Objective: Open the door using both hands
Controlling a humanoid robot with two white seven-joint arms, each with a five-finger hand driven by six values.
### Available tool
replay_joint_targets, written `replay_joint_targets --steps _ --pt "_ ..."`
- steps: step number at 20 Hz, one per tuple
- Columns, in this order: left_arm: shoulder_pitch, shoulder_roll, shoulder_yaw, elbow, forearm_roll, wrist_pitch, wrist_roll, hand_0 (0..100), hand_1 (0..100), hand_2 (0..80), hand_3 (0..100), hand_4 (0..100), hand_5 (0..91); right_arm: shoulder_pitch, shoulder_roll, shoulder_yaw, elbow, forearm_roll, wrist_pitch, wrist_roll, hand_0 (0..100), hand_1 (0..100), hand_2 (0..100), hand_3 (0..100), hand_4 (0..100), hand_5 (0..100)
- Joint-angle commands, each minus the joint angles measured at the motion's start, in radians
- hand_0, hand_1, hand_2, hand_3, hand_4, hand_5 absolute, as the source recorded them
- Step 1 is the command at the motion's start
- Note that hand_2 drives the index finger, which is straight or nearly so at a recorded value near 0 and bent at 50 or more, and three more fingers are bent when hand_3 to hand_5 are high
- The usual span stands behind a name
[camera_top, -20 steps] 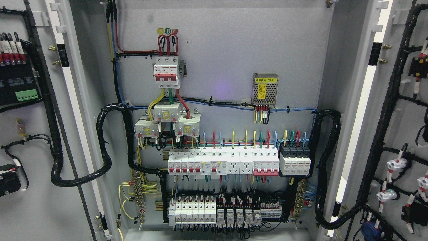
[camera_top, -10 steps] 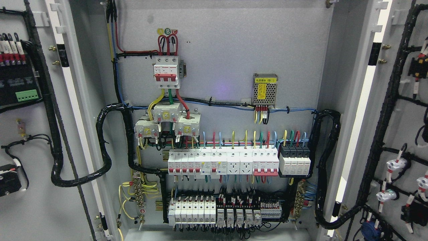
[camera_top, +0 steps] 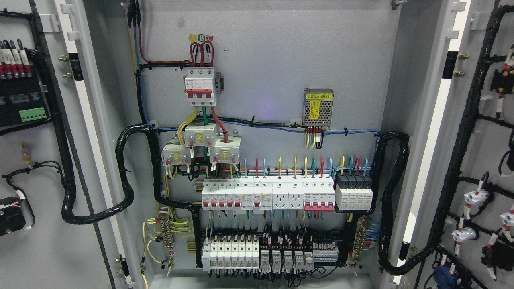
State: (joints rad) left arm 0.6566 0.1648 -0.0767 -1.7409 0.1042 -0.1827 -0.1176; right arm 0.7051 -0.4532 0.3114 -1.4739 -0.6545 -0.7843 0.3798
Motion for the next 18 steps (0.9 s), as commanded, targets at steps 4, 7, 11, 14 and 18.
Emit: replay_joint_targets --steps 4,7,11,14,18 --pt "0.13 0.009 0.0 0.252 -0.017 0.334 -0.019 12 39 0.0 0 0 0.0 0.008 0.128 0.184 0.587 0.042 -0.047 -0.001 12 39 0 0 0 0" --pt "0.11 0.033 -0.006 0.413 -0.018 0.342 -0.02 12 39 0.0 0 0 0.0 -0.021 0.188 0.18 0.76 0.096 -0.038 -0.002 12 39 0 0 0 0" --pt "0.046 0.035 -0.034 0.65 -0.046 0.339 -0.034 12 39 0.0 0 0 0.0 -0.152 0.312 0.167 1.057 0.125 -0.024 -0.012 12 39 0 0 0 0" --pt "-0.043 -0.02 -0.028 0.892 -0.155 0.322 -0.069 12 39 0.0 0 0 0.0 -0.26 0.395 0.158 1.274 0.125 0.016 -0.016 12 39 0 0 0 0" --pt "-0.184 -0.071 -0.031 1.203 -0.181 0.255 -0.076 12 39 0.0 0 0 0.0 -0.366 0.459 0.118 1.411 0.128 0.123 -0.041 12 39 0 0 0 0"
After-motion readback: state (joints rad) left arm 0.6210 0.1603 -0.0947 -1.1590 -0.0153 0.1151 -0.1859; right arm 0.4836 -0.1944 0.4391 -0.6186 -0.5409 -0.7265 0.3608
